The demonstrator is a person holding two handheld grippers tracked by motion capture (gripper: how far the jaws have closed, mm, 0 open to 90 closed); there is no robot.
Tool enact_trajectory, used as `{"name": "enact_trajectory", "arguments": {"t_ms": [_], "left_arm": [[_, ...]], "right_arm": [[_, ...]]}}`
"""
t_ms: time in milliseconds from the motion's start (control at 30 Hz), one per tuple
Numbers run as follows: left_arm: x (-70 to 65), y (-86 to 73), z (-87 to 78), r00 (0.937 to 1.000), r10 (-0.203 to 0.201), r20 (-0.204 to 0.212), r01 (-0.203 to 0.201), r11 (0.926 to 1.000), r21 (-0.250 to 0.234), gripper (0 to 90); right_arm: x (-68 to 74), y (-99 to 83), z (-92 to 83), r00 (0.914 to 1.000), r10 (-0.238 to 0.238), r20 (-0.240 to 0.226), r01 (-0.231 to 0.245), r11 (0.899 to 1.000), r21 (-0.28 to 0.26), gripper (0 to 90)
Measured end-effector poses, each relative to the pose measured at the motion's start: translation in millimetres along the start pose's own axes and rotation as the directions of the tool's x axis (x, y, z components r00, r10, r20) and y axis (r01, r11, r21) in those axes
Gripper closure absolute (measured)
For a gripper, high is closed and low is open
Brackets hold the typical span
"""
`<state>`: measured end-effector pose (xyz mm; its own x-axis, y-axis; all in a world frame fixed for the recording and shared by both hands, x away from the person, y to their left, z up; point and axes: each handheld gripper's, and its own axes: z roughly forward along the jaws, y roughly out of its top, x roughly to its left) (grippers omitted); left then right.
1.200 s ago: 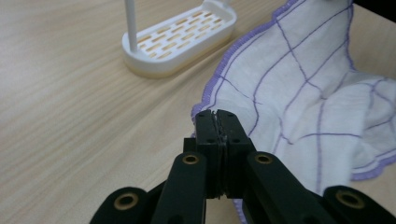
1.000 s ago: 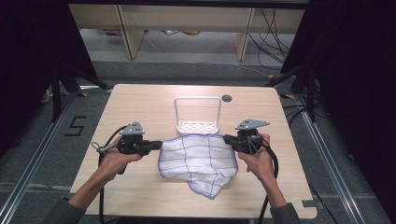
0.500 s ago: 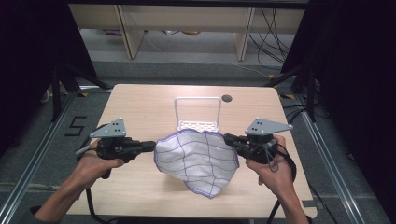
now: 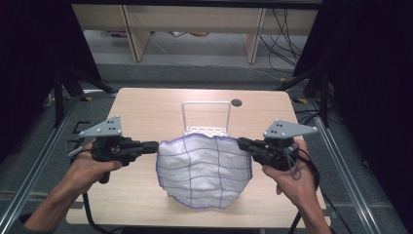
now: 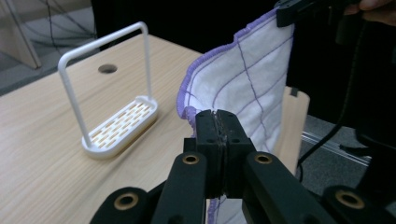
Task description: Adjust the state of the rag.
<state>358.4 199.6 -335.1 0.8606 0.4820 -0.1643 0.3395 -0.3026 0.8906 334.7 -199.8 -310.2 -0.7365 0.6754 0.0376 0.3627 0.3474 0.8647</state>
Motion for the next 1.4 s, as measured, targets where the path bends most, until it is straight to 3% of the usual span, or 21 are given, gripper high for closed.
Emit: {"name": "enact_trajectory", "arguments": {"t_ms": [67,100,133,233,267,300,367,400,433,467,500,600,633,667,700,867,1167,1200,1233,1267,1400], "left_arm": [[7.2,-3.5,8.8,0.9997,-0.022,-0.006,0.022,0.9997,0.010,88.0],[21.9,-11.1,27.1,0.9985,-0.054,-0.010,0.055,0.9976,0.043,88.0],[28.5,-15.0,36.6,0.9974,-0.071,-0.015,0.072,0.9960,0.053,88.0],[47.1,-23.6,60.8,0.9939,-0.101,-0.045,0.105,0.9896,0.098,88.0],[47.1,-23.6,60.8,0.9939,-0.101,-0.045,0.105,0.9896,0.098,87.9],[56.4,-28.7,75.4,0.9907,-0.113,-0.075,0.121,0.9863,0.112,87.9],[62.0,-31.6,83.8,0.9895,-0.114,-0.089,0.125,0.9847,0.122,87.9],[66.1,-33.1,88.1,0.9903,-0.100,-0.096,0.113,0.9846,0.134,87.9],[74.8,-38.0,99.7,0.9864,-0.095,-0.134,0.115,0.9824,0.147,87.9],[74.8,-38.0,99.7,0.9864,-0.095,-0.134,0.115,0.9824,0.147,87.9],[82.5,-42.9,109.1,0.9803,-0.091,-0.175,0.118,0.9813,0.152,87.8],[90.6,-47.5,115.1,0.9777,-0.082,-0.193,0.114,0.9800,0.163,87.8],[97.1,-51.5,118.8,0.9745,-0.083,-0.209,0.119,0.9786,0.168,87.8],[97.1,-51.5,118.8,0.9745,-0.083,-0.209,0.119,0.9786,0.168,87.8],[101.5,-54.6,121.0,0.9672,-0.094,-0.236,0.132,0.9796,0.151,87.8],[106.3,-56.6,118.0,0.9646,-0.117,-0.236,0.148,0.9818,0.118,87.9],[97.1,-49.7,105.6,0.9721,-0.085,-0.219,0.104,0.9917,0.076,87.9],[95.7,-49.5,104.8,0.9743,-0.077,-0.211,0.095,0.9928,0.074,87.9],[94.0,-49.2,104.1,0.9753,-0.070,-0.210,0.088,0.9933,0.075,87.9],[91.7,-49.2,103.2,0.9760,-0.064,-0.208,0.079,0.9945,0.068,87.9],[80.1,-50.4,97.0,0.9838,-0.044,-0.174,0.055,0.9969,0.057,87.8]], "right_arm": [[-5.4,-3.2,8.6,0.9999,-0.002,0.014,0.002,1.000,-0.003,87.3],[-21.5,-12.7,32.2,0.9990,0.040,0.017,-0.041,0.998,0.041,87.3],[-25.5,-15.8,39.9,0.9969,0.074,0.025,-0.075,0.995,0.060,87.3],[-47.1,-25.7,73.1,0.9926,0.114,0.041,-0.118,0.987,0.109,87.2],[-52.5,-28.0,83.3,0.9896,0.138,0.041,-0.142,0.982,0.123,87.2],[-57.8,-30.2,93.5,0.9896,0.134,0.051,-0.140,0.981,0.132,87.2],[-63.8,-32.2,103.3,0.9921,0.112,0.056,-0.119,0.982,0.148,87.2],[-68.1,-34.5,114.0,0.9890,0.129,0.071,-0.140,0.976,0.165,87.2],[-75.3,-39.3,129.5,0.9905,0.112,0.079,-0.125,0.977,0.173,87.1],[-75.3,-39.3,129.5,0.9905,0.112,0.079,-0.125,0.977,0.173,87.1],[-80.4,-43.2,143.5,0.9891,0.114,0.094,-0.130,0.971,0.198,87.1],[-86.5,-48.9,155.8,0.9874,0.109,0.115,-0.132,0.968,0.215,87.0],[-91.8,-53.7,165.0,0.9842,0.120,0.130,-0.148,0.960,0.237,87.0],[-91.8,-53.7,165.0,0.9842,0.120,0.130,-0.148,0.960,0.237,87.0],[-94.9,-57.0,169.2,0.9796,0.141,0.144,-0.172,0.957,0.235,87.0],[-100.4,-59.1,166.0,0.9773,0.140,0.159,-0.175,0.957,0.230,87.0],[-99.1,-54.3,133.9,0.9810,0.132,0.142,-0.156,0.973,0.169,86.9],[-100.5,-55.0,132.3,0.9840,0.113,0.138,-0.133,0.980,0.150,86.8],[-98.7,-54.6,126.8,0.9828,0.127,0.134,-0.148,0.976,0.162,86.8],[-99.1,-56.1,125.1,0.9871,0.105,0.121,-0.122,0.983,0.140,86.8],[-90.0,-61.2,109.7,0.9896,0.097,0.107,-0.109,0.987,0.121,86.6]]}}
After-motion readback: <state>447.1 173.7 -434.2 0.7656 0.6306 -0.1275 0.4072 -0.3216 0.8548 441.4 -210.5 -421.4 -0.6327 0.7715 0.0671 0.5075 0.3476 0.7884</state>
